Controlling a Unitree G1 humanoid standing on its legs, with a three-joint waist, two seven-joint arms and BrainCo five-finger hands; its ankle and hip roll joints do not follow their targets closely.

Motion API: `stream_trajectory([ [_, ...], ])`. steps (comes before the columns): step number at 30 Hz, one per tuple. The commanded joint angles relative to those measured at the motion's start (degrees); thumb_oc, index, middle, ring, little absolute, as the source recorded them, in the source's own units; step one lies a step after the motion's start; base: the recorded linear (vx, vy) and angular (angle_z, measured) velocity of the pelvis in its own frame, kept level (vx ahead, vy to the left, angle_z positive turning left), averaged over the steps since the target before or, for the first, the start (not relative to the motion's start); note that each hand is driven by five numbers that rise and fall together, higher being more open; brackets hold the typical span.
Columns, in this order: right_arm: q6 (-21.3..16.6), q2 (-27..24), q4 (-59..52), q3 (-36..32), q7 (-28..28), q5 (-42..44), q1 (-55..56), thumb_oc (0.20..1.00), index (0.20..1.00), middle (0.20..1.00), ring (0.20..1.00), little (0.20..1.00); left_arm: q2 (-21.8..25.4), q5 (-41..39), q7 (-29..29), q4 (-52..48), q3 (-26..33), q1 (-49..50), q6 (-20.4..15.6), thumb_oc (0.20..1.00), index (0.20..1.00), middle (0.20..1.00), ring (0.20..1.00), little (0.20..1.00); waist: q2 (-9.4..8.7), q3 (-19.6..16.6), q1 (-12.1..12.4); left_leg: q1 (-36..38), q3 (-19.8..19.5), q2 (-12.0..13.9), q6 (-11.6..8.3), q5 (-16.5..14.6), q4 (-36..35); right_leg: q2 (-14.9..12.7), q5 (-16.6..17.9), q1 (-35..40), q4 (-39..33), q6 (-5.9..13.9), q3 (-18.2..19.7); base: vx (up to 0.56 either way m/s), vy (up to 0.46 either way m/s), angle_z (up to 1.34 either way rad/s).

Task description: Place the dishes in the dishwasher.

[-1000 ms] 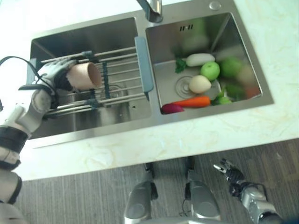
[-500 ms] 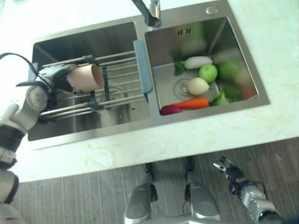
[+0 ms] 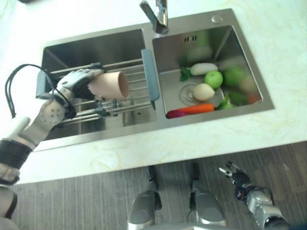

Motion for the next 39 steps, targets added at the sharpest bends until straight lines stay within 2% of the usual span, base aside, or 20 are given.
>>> stream_trajectory([
  [1, -1.9, 1.58, -0.24, -0.56, -1.62, 0.54, 5.39, 1.0, 1.0, 1.0, 1.0, 1.0, -2.2, 1.98, 12.76, 1.38, 8.11, 1.29, -2.91, 0.2, 0.2, 0.2, 0.2, 0.2, -1.36, -6.56, 1.41, 2.69, -0.14, 1.83, -4.69, -2.58, 0.2, -8.13, 2.88, 0.89, 0.03, 8.42, -5.56, 0.13, -0.048, -0.01],
  [2, -1.82, 2.61, 0.45, -0.94, -2.04, 0.07, 6.38, 1.0, 1.0, 1.0, 1.0, 1.0, -3.82, 4.47, 17.28, -1.14, 11.07, 3.99, -3.4, 0.2, 0.2, 0.2, 0.2, 0.2, -1.39, -7.87, 1.68, 3.58, -0.18, 1.81, -4.61, -2.83, 0.2, -8.18, 2.44, 2.1, 0.03, 8.27, -5.99, 0.11, -0.04, 0.01],
  [5, -1.93, 3.82, 1.57, -1.34, -2.36, -0.42, 7.36, 1.0, 1.0, 1.0, 1.0, 1.0, -6.22, 6.64, 22.42, -3.8, 14.36, 6.97, -4.0, 0.2, 0.2, 0.2, 0.2, 0.2, -1.42, -9.41, 2.03, 4.58, -0.25, 1.68, -4.51, -3.21, 0.2, -8.2, 1.78, 3.55, 0.03, 8.11, -6.37, 0.1, -0.037, 0.06],
  [7, -2.3, 5.57, 2.77, -2.14, -2.52, -1.28, 9.15, 1.0, 1.0, 1.0, 1.0, 1.0, -9.47, 7.65, 28.24, -7.82, 18.91, 10.93, -4.57, 0.2, 0.2, 0.2, 0.2, 0.2, -1.58, -11.47, 2.51, 5.88, -0.43, 1.55, -4.36, -3.74, 0.2, -8.17, 1.02, 5.28, 0.03, 7.9, -6.89, 0.13, -0.061, 0.13],
  [9, -3.04, 7.73, 5.04, -3.35, -2.6, -2.69, 10.71, 1.0, 1.0, 1.0, 1.0, 1.0, -15.44, 4.11, 33.94, -11.35, 23.86, 14.47, -7.79, 0.2, 0.2, 0.2, 0.2, 0.2, -1.89, -13.4, 2.84, 7.57, -0.89, 1.3, -4.14, -4.4, 0.2, -8.05, -0.05, 7.72, 0.03, 7.58, -7.55, 0.13, -0.082, 0.09],
  [13, -3.0, 10.82, 9.28, -5.94, -2.56, -4.34, 10.92, 1.0, 1.0, 1.0, 1.0, 1.0, -27.75, 0.58, 37.18, -16.64, 29.67, 18.49, -11.63, 0.2, 0.2, 0.2, 0.2, 0.2, -2.6, -16.39, 3.79, 10.78, -2.09, 1.09, -3.59, -5.74, 0.2, -7.2, -1.94, 11.67, 0.03, 6.25, -8.03, 0.16, -0.133, 0.16],
  [16, -2.0, 10.94, 10.01, -7.01, -3.0, -4.43, 10.74, 1.0, 1.0, 1.0, 1.0, 1.0, -28.58, -2.95, 35.61, -17.5, 31.7, 20.14, -11.55, 0.2, 0.2, 0.2, 0.2, 0.2, -2.52, -17.02, 4.41, 11.88, -2.95, 0.99, -3.35, -6.14, 0.2, -6.53, -2.64, 13.1, 0.03, 5.57, -7.71, 0.11, -0.099, 0.0],
  [18, -1.46, 11.15, 11.13, -8.13, -2.97, -4.14, 10.38, 1.0, 1.0, 1.0, 1.0, 1.0, -29.79, -8.62, 31.55, -18.66, 33.79, 22.5, -12.07, 0.2, 0.2, 0.2, 0.2, 0.2, -2.37, -17.27, 5.52, 12.71, -4.14, 0.93, -3.2, -6.49, 0.2, -5.91, -3.24, 14.26, 0.03, 4.96, -7.7, 0.11, -0.134, 0.08],
  [24, -1.18, 11.16, 12.38, -7.83, -1.19, -5.08, 8.58, 1.0, 1.0, 1.0, 1.0, 1.0, -27.62, -8.35, 35.82, -17.0, 42.56, 30.2, -12.19, 0.2, 0.2, 0.2, 0.2, 0.2, -1.77, -17.61, 8.87, 13.99, -8.06, 0.59, -2.82, -6.45, 0.2, -3.84, -4.8, 15.99, 0.03, 2.98, -7.24, 0.07, -0.143, 0.25],
  [27, -1.63, 10.65, 14.15, -7.18, -0.14, -6.46, 8.0, 1.0, 1.0, 1.0, 1.0, 1.0, -26.25, -9.37, 34.29, -16.05, 44.84, 32.81, -12.05, 0.2, 0.2, 0.2, 0.2, 0.2, -1.43, -17.43, 10.08, 14.3, -9.56, 1.16, -3.26, -6.1, 0.2, -2.45, -5.59, 16.3, 0.03, 1.96, -7.04, 0.02, -0.197, 0.18],
  [29, -1.56, 10.06, 15.74, -6.74, 0.43, -7.34, 7.79, 1.0, 1.0, 1.0, 1.0, 1.0, -25.91, -9.55, 32.77, -15.98, 45.9, 34.52, -11.03, 0.2, 0.2, 0.2, 0.2, 0.2, -1.1, -17.18, 10.57, 13.93, -10.02, 2.05, -4.23, -5.22, 0.2, -1.48, -5.88, 16.12, 0.03, 1.41, -7.12, -0.07, -0.163, 0.32],
  [30, -1.67, 8.96, 18.95, -7.86, 0.26, -7.79, 8.25, 1.0, 1.0, 1.0, 1.0, 1.0, -26.42, -13.12, 29.05, -16.18, 46.31, 35.47, -9.93, 0.2, 0.2, 0.2, 0.2, 0.2, 0.3, -15.74, 11.06, 10.32, -7.6, 6.25, -7.5, 1.62, 0.2, -0.07, -6.02, 15.86, 0.03, 1.37, -9.6, -0.14, -0.096, 0.4],
  [31, -1.65, 8.9, 19.08, -7.95, 0.29, -7.92, 8.25, 1.0, 1.0, 1.0, 1.0, 1.0, -26.52, -13.42, 28.71, -16.19, 46.32, 35.43, -9.8, 0.2, 0.2, 0.2, 0.2, 0.2, 0.39, -15.69, 10.96, 9.97, -7.63, 6.41, -7.65, 2.01, 0.2, 0.0, -6.0, 15.79, 0.03, 1.37, -9.85, -0.34, -0.04, 1.53],
  [32, -1.76, 8.55, 19.21, -9.07, -0.94, -7.13, 8.71, 1.0, 1.0, 1.0, 1.0, 1.0, -28.05, -15.57, 24.93, -16.05, 45.6, 34.72, -10.69, 0.2, 0.2, 0.2, 0.2, 0.2, 0.65, -14.26, 10.25, 8.45, -2.91, 7.53, -8.72, 4.76, 0.55, -0.3, -5.71, 15.84, 0.03, 1.79, -13.18, -0.37, 0.033, 1.49],
  [33, -1.11, 8.09, 19.07, -9.93, -1.41, -7.09, 8.63, 1.0, 1.0, 1.0, 1.0, 1.0, -28.9, -15.08, 24.26, -15.38, 44.17, 34.06, -11.34, 0.2, 0.2, 0.2, 0.2, 0.2, 0.19, -13.66, 9.59, 9.3, -1.17, 6.05, -7.59, 2.94, 1.99, -0.92, -4.99, 15.4, 0.03, 1.51, -14.83, -0.47, 0.073, 1.85],
  [35, -0.98, 7.4, 19.43, -11.84, -1.84, -6.02, 8.71, 1.0, 1.0, 1.0, 1.0, 1.0, -30.17, -14.6, 23.48, -15.64, 41.67, 33.19, -12.18, 0.2, 0.2, 0.2, 0.2, 0.2, -0.76, -13.5, 8.77, 10.78, -0.03, 2.83, -4.98, -1.98, 6.76, -2.07, -3.74, 14.06, 0.05, 1.24, -15.98, -0.41, 0.115, 1.43],
  [36, -1.46, 7.31, 20.04, -12.85, -1.86, -3.72, 9.12, 1.0, 1.0, 1.0, 1.0, 1.0, -30.36, -14.81, 22.12, -15.81, 40.65, 32.17, -12.7, 0.2, 0.2, 0.2, 0.2, 0.2, -0.91, -13.7, 8.0, 12.02, 2.15, 2.75, -4.42, -2.77, 7.97, -2.54, -3.17, 13.55, 0.29, 1.18, -17.74, -0.28, 0.104, 0.89],
  [37, -1.59, 7.31, 20.17, -13.0, -1.83, -3.33, 9.22, 1.0, 1.0, 1.0, 1.0, 1.0, -30.38, -14.8, 21.88, -15.81, 40.45, 31.95, -12.77, 0.2, 0.2, 0.2, 0.2, 0.2, -0.91, -13.74, 7.83, 12.25, 2.52, 2.81, -4.39, -2.87, 8.11, -2.61, -3.06, 13.5, 0.31, 1.19, -18.13, -0.17, 0.124, 0.59],
  [38, -2.22, 7.48, 20.64, -13.76, -1.77, -1.89, 9.93, 1.0, 1.0, 1.0, 1.0, 1.0, -30.28, -14.76, 20.43, -15.64, 39.45, 30.75, -12.96, 0.2, 0.2, 0.2, 0.2, 0.2, -0.66, -14.27, 6.81, 14.61, 3.73, 3.25, -4.9, -4.33, 7.79, -2.7, -3.28, 13.61, 0.42, 1.83, -18.79, -0.17, 0.211, 0.86],
  [39, -2.69, 7.61, 20.66, -14.18, -1.9, -1.28, 10.73, 1.0, 1.0, 1.0, 1.0, 1.0, -30.01, -14.57, 18.71, -15.39, 38.09, 29.18, -13.11, 0.2, 0.2, 0.2, 0.2, 0.2, -0.43, -14.92, 5.25, 17.46, 7.0, 3.41, -4.87, -5.1, 5.38, -3.39, -1.94, 12.8, 0.59, 2.37, -20.84, -0.21, 0.289, 1.04],
])
